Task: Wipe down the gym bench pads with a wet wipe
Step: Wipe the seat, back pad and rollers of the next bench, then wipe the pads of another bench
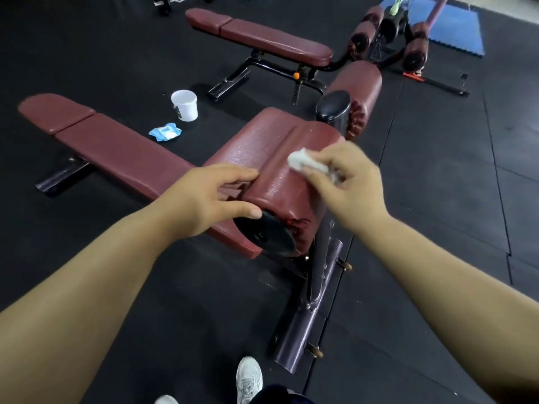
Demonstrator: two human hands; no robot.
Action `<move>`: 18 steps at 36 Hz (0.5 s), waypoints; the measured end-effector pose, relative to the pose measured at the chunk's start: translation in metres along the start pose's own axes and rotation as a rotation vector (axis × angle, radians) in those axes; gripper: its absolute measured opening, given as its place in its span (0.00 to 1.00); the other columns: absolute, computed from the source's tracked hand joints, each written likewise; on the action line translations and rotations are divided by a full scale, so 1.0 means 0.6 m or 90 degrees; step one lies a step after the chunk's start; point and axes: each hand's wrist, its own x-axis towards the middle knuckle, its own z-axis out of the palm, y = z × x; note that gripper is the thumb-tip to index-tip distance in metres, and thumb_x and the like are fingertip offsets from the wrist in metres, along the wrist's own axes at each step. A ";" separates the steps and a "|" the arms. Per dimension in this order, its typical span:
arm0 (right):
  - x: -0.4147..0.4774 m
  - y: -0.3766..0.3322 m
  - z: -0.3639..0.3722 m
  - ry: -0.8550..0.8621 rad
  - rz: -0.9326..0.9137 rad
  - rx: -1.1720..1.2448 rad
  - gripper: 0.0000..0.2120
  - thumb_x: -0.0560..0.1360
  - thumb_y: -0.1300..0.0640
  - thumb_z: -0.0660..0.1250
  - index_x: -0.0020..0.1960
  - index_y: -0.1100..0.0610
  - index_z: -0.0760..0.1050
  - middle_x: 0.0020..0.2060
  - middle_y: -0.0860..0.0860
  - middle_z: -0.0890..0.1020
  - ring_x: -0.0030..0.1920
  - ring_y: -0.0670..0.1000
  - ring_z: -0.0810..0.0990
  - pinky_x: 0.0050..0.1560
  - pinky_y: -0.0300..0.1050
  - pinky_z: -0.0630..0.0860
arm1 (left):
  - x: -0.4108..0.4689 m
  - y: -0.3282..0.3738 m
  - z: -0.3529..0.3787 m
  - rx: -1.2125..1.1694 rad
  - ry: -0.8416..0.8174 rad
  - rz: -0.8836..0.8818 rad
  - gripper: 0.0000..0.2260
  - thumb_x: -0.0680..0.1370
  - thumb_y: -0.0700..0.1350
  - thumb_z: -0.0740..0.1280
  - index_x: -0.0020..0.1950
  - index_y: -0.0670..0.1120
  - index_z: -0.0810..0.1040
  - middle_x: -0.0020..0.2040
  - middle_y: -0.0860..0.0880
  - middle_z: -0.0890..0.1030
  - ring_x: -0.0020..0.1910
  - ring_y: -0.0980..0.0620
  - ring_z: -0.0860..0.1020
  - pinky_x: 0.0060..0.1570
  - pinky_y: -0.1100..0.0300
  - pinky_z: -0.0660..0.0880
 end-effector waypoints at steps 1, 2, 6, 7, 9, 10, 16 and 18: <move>-0.014 -0.012 -0.003 -0.030 -0.053 0.023 0.06 0.72 0.54 0.72 0.47 0.55 0.82 0.40 0.50 0.80 0.42 0.45 0.76 0.45 0.35 0.72 | -0.001 -0.003 -0.002 -0.014 -0.003 -0.005 0.34 0.59 0.60 0.73 0.64 0.55 0.76 0.62 0.59 0.75 0.61 0.63 0.74 0.63 0.57 0.72; -0.024 -0.019 -0.006 -0.063 -0.091 0.040 0.07 0.73 0.55 0.72 0.48 0.58 0.83 0.40 0.52 0.80 0.41 0.47 0.77 0.43 0.35 0.73 | -0.002 -0.003 -0.003 -0.020 -0.005 -0.001 0.32 0.60 0.59 0.74 0.63 0.56 0.76 0.61 0.59 0.76 0.60 0.62 0.75 0.62 0.56 0.73; -0.009 -0.002 -0.017 -0.129 -0.132 0.027 0.08 0.73 0.59 0.71 0.50 0.59 0.82 0.39 0.54 0.80 0.39 0.51 0.77 0.41 0.39 0.73 | -0.005 0.006 0.001 -0.025 -0.007 0.035 0.25 0.63 0.54 0.74 0.59 0.63 0.75 0.62 0.60 0.75 0.60 0.61 0.75 0.61 0.63 0.72; 0.004 0.010 -0.017 -0.124 -0.115 -0.003 0.06 0.72 0.59 0.71 0.48 0.59 0.82 0.39 0.54 0.80 0.40 0.50 0.76 0.41 0.38 0.73 | -0.007 0.007 0.003 -0.029 -0.004 0.034 0.24 0.64 0.53 0.73 0.59 0.63 0.75 0.63 0.61 0.74 0.61 0.61 0.75 0.61 0.65 0.72; 0.034 0.031 -0.018 -0.095 -0.047 -0.064 0.06 0.72 0.58 0.70 0.47 0.58 0.82 0.38 0.55 0.79 0.41 0.47 0.74 0.44 0.31 0.69 | -0.011 0.007 0.003 -0.032 0.000 0.024 0.24 0.65 0.53 0.72 0.60 0.63 0.75 0.63 0.65 0.73 0.61 0.65 0.73 0.60 0.68 0.71; 0.050 0.039 -0.018 -0.080 -0.011 -0.084 0.07 0.73 0.57 0.70 0.49 0.57 0.82 0.39 0.55 0.79 0.41 0.45 0.73 0.44 0.27 0.67 | -0.014 0.007 0.002 -0.023 -0.001 0.023 0.23 0.65 0.53 0.72 0.60 0.63 0.75 0.62 0.67 0.73 0.61 0.68 0.72 0.60 0.69 0.71; 0.129 0.034 -0.015 -0.169 0.073 -0.224 0.09 0.75 0.54 0.67 0.53 0.56 0.80 0.49 0.54 0.76 0.50 0.50 0.73 0.48 0.35 0.64 | -0.029 0.012 -0.018 0.096 -0.016 -0.064 0.19 0.71 0.54 0.72 0.61 0.62 0.75 0.50 0.67 0.77 0.52 0.68 0.77 0.57 0.66 0.74; 0.153 0.025 -0.015 -0.250 0.074 -0.289 0.09 0.75 0.54 0.66 0.53 0.56 0.79 0.49 0.54 0.75 0.49 0.51 0.73 0.47 0.40 0.65 | -0.035 0.011 -0.035 0.187 -0.040 -0.092 0.17 0.72 0.56 0.70 0.60 0.59 0.77 0.43 0.69 0.75 0.49 0.66 0.77 0.57 0.61 0.74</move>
